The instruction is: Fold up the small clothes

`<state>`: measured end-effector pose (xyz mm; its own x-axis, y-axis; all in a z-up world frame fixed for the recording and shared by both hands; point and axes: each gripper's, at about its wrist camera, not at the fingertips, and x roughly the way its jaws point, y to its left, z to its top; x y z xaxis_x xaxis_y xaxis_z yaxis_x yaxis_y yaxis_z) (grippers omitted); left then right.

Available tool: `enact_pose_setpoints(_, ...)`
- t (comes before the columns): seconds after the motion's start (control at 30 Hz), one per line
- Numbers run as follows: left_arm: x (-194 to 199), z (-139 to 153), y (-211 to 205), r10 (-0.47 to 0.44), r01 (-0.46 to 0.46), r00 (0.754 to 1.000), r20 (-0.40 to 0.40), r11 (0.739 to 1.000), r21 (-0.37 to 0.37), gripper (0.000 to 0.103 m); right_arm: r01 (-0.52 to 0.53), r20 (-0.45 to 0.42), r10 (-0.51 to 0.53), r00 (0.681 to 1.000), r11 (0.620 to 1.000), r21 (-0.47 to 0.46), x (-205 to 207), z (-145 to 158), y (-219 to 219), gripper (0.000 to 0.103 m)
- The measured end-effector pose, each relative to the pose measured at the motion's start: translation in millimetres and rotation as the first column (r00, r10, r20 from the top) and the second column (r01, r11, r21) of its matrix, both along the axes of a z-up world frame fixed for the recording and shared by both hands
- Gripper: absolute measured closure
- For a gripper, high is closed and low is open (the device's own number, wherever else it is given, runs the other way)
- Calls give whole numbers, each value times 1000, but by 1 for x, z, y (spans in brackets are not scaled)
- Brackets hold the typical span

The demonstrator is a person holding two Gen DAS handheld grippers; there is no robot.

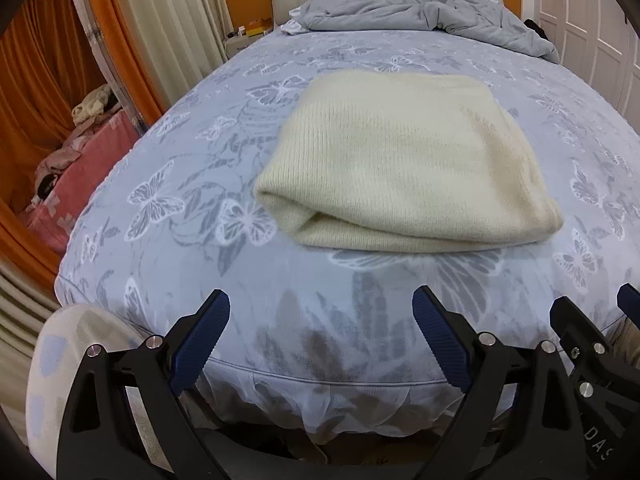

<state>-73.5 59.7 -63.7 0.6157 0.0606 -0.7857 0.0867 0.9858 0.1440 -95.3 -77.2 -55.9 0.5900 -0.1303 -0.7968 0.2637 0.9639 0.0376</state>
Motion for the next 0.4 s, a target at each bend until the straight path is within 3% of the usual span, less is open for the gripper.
enact_pose_setpoints(0.4,0,-2,0,12,-12,1000,0,1000,3,13,3,-6,-3,1000,1000,-9,2,-2,-1,17)
